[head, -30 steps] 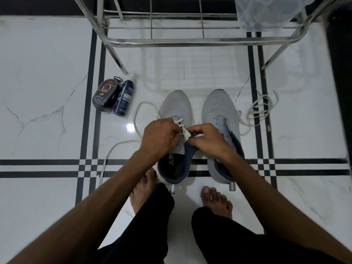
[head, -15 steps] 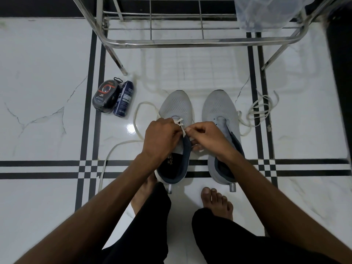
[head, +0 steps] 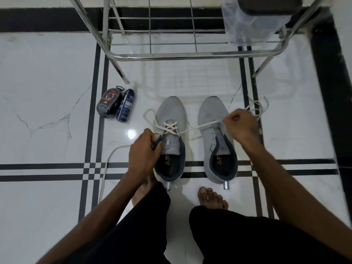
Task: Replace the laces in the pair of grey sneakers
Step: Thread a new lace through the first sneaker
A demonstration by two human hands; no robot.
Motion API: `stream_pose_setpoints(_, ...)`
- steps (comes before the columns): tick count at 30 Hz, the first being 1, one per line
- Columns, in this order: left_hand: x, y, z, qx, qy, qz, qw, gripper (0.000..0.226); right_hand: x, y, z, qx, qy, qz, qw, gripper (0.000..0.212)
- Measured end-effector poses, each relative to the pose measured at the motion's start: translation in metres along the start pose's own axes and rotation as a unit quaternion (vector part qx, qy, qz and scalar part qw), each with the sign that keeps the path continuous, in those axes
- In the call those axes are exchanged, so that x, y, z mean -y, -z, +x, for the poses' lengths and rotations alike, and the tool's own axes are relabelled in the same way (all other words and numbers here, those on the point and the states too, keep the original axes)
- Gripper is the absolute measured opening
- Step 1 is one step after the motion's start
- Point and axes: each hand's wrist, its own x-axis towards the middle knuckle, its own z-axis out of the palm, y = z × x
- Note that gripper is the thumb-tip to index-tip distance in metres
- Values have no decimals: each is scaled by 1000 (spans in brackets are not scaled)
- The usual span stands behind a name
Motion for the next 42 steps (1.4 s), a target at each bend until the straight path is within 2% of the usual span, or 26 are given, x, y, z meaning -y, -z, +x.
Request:
stream_pose_setpoints(1, -2, 2, 1, 4, -1, 3, 1000, 29, -11, 15, 3, -40, -28, -13, 999, 5)
stream_pose_setpoints(3, -3, 4, 2, 16, -6, 4, 1000, 28, -29, 35, 3, -106, -70, -62, 990, 13)
stream_pose_setpoints(4, -5, 5, 2, 22, -13, 6, 1000, 29, -31, 38, -1, -122, -65, -105, 985, 16)
stream_pose_setpoints(6, -5, 5, 3, 31, -33, 13, 999, 30, -22, 26, -15, -121, 19, -199, 972, 23)
stream_pose_setpoints(8, -5, 2, 3, 35, -51, 18, 998, 31, 0, 0, -31, -66, 149, -200, 966, 33)
stream_pose_setpoints(10, -4, 2, 4, 31, -66, 28, 997, 32, 25, -35, -42, 19, 287, -193, 938, 32)
stream_pose_setpoints(11, -3, 2, 4, 29, -76, 33, 996, 31, 34, -54, -45, 57, 336, -211, 916, 26)
stream_pose_setpoints(13, -1, 2, 5, 24, -94, 34, 995, 28, 47, -82, -49, 119, 377, -247, 885, 15)
stream_pose_setpoints(15, 2, 3, 6, 19, -100, 26, 995, 26, 45, -93, -43, 143, 371, -252, 883, 10)
stream_pose_setpoints(18, 4, 2, 6, 1, -99, 7, 995, 26, 29, -79, -31, 125, 330, -231, 907, 7)
stream_pose_setpoints(21, 6, -1, 7, -7, -95, -2, 995, 27, 7, -44, -20, 74, 268, -262, 924, 19)
stream_pose_setpoints(26, 9, 1, 10, -4, -102, 12, 995, 28, -35, 28, -6, -46, 141, -309, 939, 20)
stream_pose_setpoints(30, 7, 1, 11, 0, -89, 21, 996, 29, -42, 38, -11, -64, 105, -300, 946, 16)
stream_pose_setpoints(33, 5, 2, 11, 12, -66, 27, 997, 30, -34, 32, -20, -31, 104, -300, 948, 14)
stream_pose_setpoints(35, 2, 3, 10, 18, -65, 36, 997, 30, -25, 24, -30, -10, 124, -345, 930, 21)
stream_pose_setpoints(36, 1, 4, 10, 21, -68, 41, 997, 30, -20, 18, -36, -10, 150, -362, 920, 27)
stream_pose_setpoints(38, -1, 4, 10, 25, -76, 48, 996, 30, -3, -2, -43, 4, 231, -326, 917, 33)
stream_pose_setpoints(40, -2, 5, 12, 28, -84, 56, 994, 30, 19, -32, -48, 80, 302, -259, 914, 33)
stream_pose_setpoints(42, -2, 6, 14, 33, -92, 64, 993, 29, 37, -61, -50, 140, 338, -256, 895, 27)
